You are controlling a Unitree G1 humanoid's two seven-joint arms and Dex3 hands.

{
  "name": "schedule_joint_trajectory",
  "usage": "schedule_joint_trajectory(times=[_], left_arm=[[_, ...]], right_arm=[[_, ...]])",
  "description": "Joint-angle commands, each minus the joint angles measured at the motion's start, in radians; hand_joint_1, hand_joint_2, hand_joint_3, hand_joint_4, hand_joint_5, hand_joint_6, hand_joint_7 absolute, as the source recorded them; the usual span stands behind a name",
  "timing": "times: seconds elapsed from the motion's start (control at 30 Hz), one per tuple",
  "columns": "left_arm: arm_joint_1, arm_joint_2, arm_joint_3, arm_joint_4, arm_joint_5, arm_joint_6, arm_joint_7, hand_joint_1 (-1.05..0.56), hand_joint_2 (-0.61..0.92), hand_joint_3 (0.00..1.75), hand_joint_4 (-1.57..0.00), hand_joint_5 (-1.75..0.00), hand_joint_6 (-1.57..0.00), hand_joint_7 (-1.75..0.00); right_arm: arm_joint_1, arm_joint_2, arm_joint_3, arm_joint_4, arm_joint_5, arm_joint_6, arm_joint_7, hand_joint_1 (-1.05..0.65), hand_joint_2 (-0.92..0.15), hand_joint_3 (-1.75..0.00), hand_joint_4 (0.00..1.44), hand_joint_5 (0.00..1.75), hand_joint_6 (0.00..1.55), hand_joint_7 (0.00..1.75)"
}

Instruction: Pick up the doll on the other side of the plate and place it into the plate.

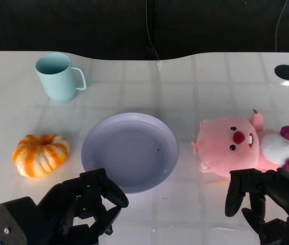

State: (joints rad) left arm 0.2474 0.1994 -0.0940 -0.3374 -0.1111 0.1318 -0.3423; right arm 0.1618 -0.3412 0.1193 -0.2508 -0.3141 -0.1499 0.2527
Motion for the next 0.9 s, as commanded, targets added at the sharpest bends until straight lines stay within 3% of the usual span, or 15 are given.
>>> schedule_joint_trajectory(times=[0.03,0.9], left_arm=[[0.004,0.016,0.006,-0.001,-0.002,-0.012,-0.009,-0.27,0.75,0.80,-0.63,-1.75,-0.65,-1.33],[0.002,0.022,0.009,-0.003,-0.010,-0.012,-0.020,-0.33,0.81,0.68,-0.61,-1.75,-0.63,-1.34]], right_arm=[[0.000,-0.010,-0.009,-0.006,0.005,0.002,-0.002,0.15,-0.29,-1.42,0.89,1.67,0.83,1.33],[-0.003,-0.014,-0.011,-0.003,0.007,-0.005,0.001,0.12,-0.27,-1.44,0.88,1.68,0.83,1.31]])
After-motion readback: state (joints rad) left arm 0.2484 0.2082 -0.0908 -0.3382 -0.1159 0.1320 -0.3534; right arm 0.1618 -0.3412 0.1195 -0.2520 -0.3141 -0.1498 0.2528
